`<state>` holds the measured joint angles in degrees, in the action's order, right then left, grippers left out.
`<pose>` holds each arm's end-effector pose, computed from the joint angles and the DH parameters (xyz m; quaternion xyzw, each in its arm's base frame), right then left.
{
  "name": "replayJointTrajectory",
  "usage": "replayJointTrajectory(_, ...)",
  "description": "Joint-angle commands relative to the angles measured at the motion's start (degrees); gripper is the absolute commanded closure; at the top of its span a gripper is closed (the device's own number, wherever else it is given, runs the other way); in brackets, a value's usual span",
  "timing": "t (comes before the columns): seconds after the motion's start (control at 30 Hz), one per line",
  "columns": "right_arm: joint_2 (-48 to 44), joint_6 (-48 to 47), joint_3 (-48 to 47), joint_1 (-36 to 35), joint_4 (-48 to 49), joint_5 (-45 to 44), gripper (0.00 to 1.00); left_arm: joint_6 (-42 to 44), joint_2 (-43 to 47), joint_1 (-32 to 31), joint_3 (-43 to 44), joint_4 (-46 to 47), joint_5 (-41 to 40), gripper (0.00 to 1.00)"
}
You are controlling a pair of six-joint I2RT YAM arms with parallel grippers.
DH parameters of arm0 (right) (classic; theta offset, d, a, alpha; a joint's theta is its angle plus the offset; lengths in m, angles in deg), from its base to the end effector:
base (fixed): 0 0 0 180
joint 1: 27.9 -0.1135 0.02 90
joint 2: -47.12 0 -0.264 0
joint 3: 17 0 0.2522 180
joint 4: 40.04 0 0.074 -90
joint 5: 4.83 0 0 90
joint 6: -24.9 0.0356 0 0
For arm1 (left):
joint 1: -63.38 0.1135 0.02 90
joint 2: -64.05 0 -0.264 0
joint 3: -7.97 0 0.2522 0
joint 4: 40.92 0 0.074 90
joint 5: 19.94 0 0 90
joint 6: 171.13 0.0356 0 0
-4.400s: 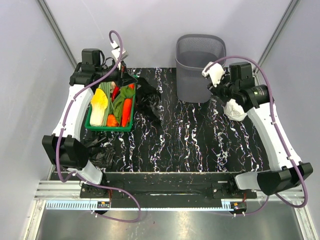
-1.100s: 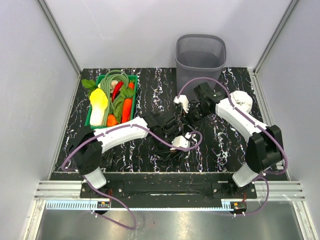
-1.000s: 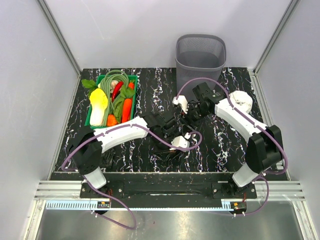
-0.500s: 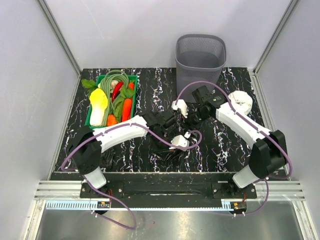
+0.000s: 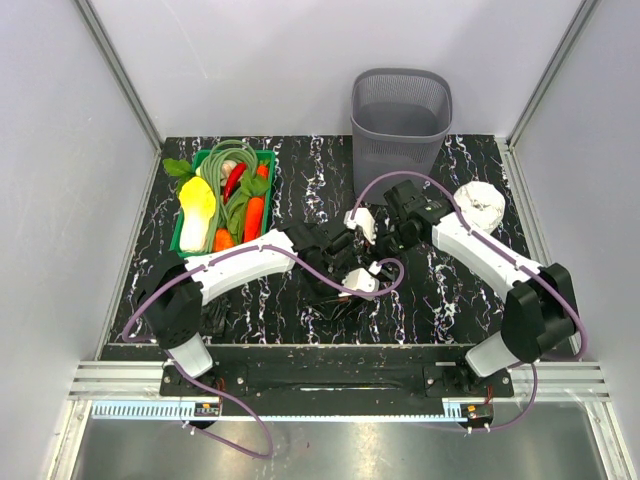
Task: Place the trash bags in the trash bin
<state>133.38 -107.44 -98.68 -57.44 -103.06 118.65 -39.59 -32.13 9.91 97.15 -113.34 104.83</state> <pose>0.2458 0.1619 0.2609 -0.5967 0.7277 0.2600 0.2163 0.1728 -0.2674 0.2437 0.7193 0.6216 -0.3051 0.0566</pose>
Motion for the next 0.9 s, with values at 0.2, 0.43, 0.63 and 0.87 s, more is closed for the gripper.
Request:
replayJointTrajectory(0.2,4.44,-0.54,-0.98,-0.87,6.10,0.45,0.31,0.65,0.29,0.30,1.93,0.03,2.68,1.00)
replayJointTrajectory(0.43,6.29,-0.37,-2.57,-0.87,6.19,0.45,0.46,1.00,0.29,0.30,0.87,0.03,3.38,1.00)
replayJointTrajectory(0.63,6.29,0.77,-4.94,-0.87,4.43,1.24,0.87,1.00,0.56,0.30,-0.09,0.65,3.29,1.00)
replayJointTrajectory(0.87,4.62,4.46,-9.32,-0.87,2.33,-3.05,1.00,-1.10,1.96,0.82,-1.67,3.18,0.14,1.00)
